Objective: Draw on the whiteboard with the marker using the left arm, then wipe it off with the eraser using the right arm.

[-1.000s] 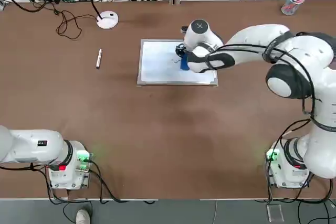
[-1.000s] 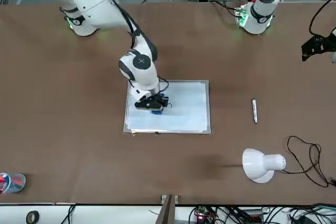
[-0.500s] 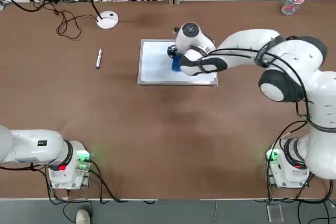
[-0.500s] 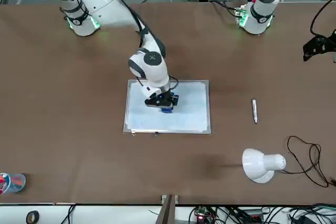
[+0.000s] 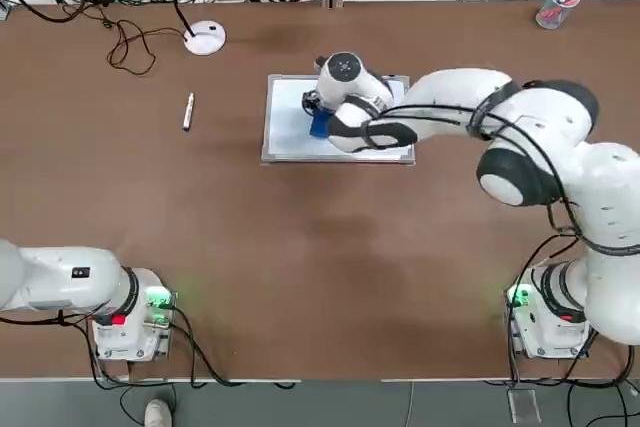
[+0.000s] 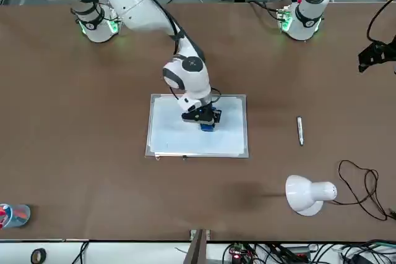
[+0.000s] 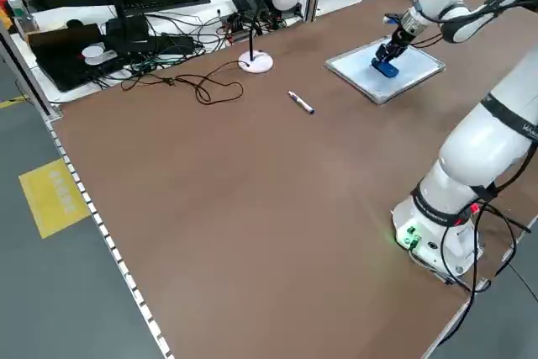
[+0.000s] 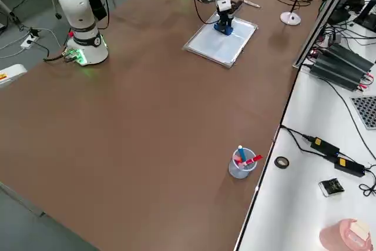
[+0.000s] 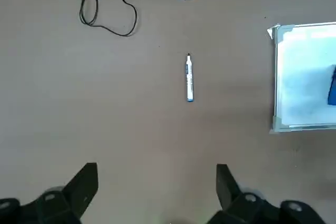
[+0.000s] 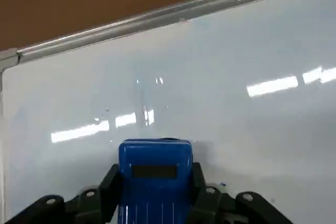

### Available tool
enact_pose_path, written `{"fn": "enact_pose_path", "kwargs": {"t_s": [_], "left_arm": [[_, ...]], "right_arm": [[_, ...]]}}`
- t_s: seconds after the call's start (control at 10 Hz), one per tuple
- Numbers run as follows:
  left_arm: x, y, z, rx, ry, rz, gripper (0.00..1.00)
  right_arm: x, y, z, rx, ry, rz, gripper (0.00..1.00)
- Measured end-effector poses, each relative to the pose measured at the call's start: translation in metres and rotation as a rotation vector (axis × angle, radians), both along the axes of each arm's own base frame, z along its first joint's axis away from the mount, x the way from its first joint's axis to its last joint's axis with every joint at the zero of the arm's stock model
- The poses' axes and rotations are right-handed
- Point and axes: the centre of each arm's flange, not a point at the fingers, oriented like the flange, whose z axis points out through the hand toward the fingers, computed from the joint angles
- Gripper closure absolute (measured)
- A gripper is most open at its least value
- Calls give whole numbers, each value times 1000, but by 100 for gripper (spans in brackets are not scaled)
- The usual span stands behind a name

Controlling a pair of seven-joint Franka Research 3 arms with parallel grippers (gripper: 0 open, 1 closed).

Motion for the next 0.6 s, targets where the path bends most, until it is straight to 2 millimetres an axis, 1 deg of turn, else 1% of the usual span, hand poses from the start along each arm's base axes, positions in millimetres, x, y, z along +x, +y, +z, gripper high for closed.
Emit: {"fn": "enact_pose_path", "kwargs": {"t_s": [0.4, 0.6], "left_arm": [[0, 2, 0, 0, 1, 5, 0], [1, 2, -1, 0, 2, 5, 0]], "right_arm": [[4, -1, 2, 1, 13, -33, 43], [16, -10, 7, -16, 48, -71, 43]]}}
